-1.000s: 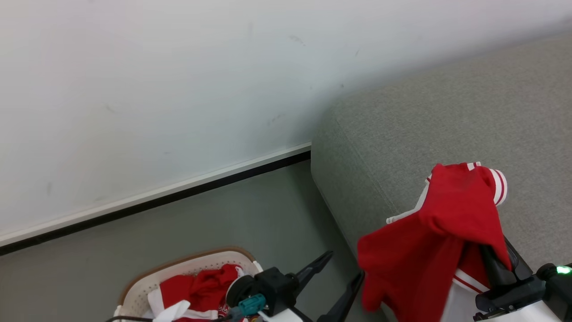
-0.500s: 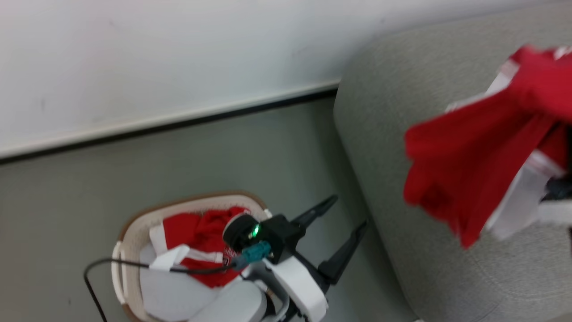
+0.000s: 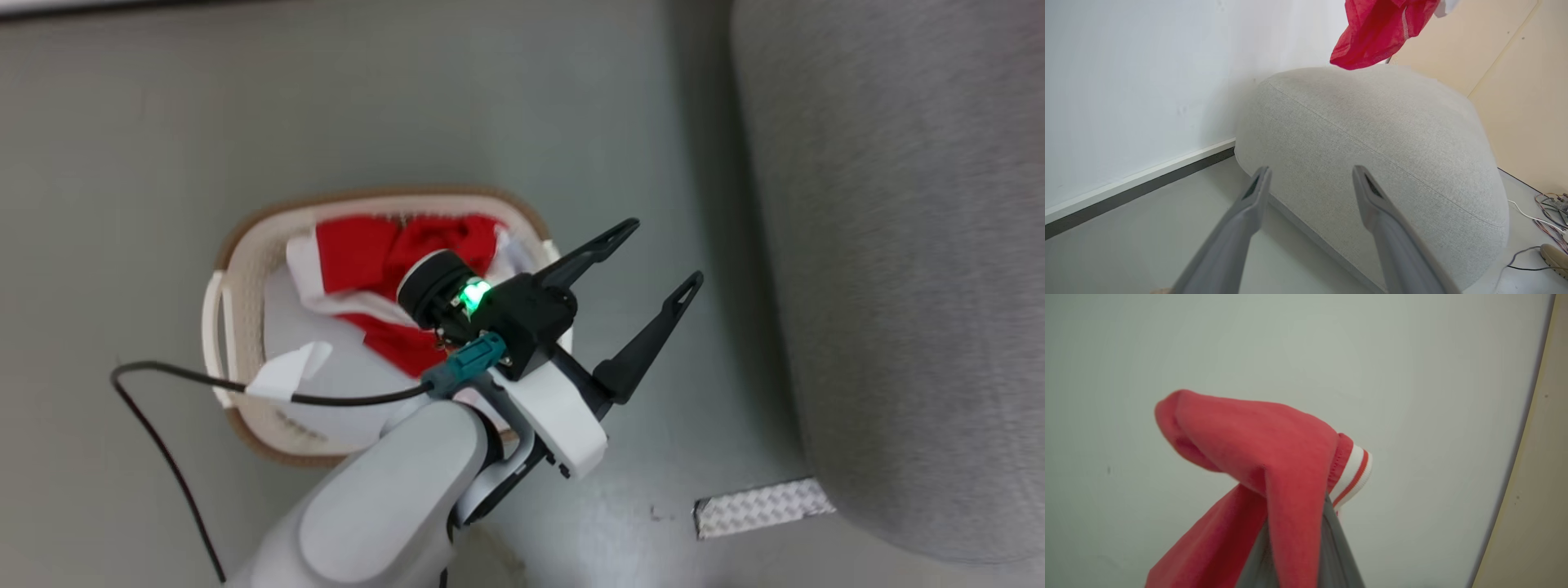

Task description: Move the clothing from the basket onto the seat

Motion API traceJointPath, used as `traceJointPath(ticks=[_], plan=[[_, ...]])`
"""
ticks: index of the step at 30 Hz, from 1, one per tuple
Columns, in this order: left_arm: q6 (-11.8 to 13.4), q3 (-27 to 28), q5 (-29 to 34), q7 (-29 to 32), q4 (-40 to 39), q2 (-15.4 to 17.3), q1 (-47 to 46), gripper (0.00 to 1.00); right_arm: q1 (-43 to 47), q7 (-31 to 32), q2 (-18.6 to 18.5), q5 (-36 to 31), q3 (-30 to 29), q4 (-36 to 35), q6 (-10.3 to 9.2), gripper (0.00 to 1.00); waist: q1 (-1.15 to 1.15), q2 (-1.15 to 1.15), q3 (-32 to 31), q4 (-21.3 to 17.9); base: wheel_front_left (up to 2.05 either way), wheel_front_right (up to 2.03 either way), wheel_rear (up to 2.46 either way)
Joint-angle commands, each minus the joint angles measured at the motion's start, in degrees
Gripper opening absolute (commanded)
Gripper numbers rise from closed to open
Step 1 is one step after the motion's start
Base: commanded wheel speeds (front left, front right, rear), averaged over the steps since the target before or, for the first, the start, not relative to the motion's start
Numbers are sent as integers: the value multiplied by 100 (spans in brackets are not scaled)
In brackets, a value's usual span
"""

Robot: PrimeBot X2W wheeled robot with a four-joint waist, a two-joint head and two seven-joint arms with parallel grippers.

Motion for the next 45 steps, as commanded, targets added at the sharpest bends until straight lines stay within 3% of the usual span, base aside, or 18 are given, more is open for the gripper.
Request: traceJointPath(ticks=[1,4,7,17,20,21,22,30,45], plan=[[-31,5,114,4,-36,-5,-109,100,-321,68,-191,-73,-135,277,-14,0,-3,0,496,320,0,0,0],[8,-2,80,59,-80,-19,-150,100,-771,151,-408,-138,-357,819,-13,0,-3,0,659,411,0,0,0],[82,-1,88,88,-162,-20,-127,100,-925,99,-399,-266,-539,1420,-14,0,-3,0,797,466,0,0,0],[247,-49,5,188,-221,206,265,100,-354,-201,461,-1134,-1326,3539,-14,0,-3,0,693,446,0,0,0],[306,-8,-47,194,-248,291,363,100,-220,-230,651,-1355,-1443,3705,-14,49,-3,0,507,390,0,0,0],[307,4,-61,210,-253,316,401,100,-177,-229,680,-1432,-1485,3708,-14,82,-3,0,433,365,0,0,0],[326,18,-80,209,-261,330,428,100,-132,-232,708,-1509,-1506,3662,-14,100,-3,0,355,341,0,0,0],[444,165,-323,-54,-121,455,822,100,810,-233,1133,-1965,-1236,2894,-14,100,-3,0,-455,165,0,0,0],[858,894,-876,-961,355,556,2121,100,3776,-225,2106,-1829,-409,-51,-14,100,-3,0,-2203,357,0,0,0]])
